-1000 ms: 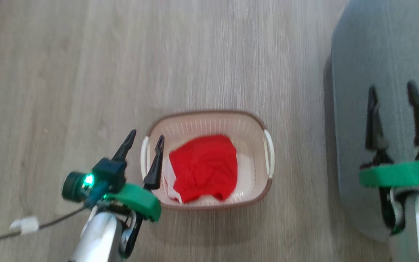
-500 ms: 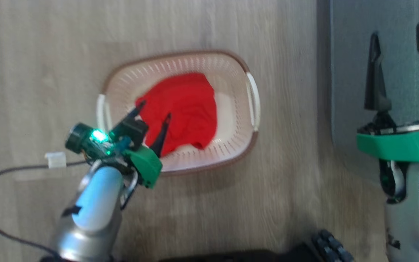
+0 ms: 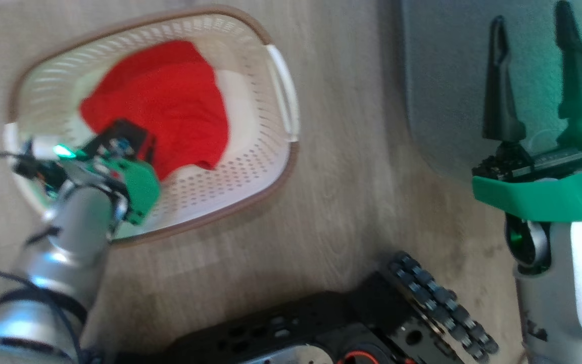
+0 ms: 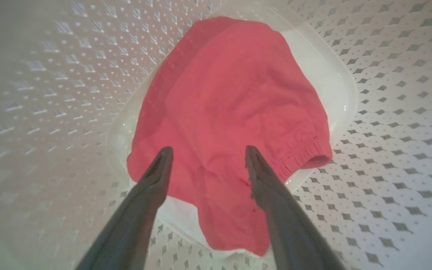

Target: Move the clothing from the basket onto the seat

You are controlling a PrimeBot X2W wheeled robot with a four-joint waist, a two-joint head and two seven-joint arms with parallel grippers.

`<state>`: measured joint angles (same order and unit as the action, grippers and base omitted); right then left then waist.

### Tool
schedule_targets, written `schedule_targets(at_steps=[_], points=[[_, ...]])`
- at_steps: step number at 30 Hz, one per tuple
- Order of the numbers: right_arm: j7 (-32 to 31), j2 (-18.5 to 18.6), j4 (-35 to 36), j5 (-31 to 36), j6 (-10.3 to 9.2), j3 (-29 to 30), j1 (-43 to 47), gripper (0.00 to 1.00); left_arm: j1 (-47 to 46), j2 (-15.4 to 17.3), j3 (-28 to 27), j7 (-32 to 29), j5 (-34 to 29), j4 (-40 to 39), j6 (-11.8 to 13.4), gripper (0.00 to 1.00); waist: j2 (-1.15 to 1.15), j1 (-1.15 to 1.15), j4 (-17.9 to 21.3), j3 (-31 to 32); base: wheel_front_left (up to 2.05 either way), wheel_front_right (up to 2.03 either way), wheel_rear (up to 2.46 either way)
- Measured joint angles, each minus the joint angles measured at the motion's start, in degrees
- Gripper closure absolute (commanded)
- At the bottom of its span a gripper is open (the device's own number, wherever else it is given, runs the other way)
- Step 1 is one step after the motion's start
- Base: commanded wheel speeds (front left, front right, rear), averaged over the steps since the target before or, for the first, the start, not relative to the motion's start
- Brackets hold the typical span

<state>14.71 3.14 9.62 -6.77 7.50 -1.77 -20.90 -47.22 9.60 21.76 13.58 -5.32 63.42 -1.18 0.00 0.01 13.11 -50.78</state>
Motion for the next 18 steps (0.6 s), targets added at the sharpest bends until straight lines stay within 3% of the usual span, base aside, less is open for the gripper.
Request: schedule_targets(at_steps=[10,18], points=[[0.0,-0.1,1.2,-3.1,0.00,-2.4,-0.9,0.00,-9.1,2.4,0.0,-3.6,-0.2,8.7,1.4,0.00,0.00,0.00,6.7,-5.8,0.00,0.00,0.00],[0.0,-0.2,2.4,-1.8,0.00,-4.1,-0.8,0.00,-10.9,3.8,0.4,-11.8,0.0,10.1,1.9,0.00,0.00,-0.01,7.7,-7.9,0.00,0.00,0.00]])
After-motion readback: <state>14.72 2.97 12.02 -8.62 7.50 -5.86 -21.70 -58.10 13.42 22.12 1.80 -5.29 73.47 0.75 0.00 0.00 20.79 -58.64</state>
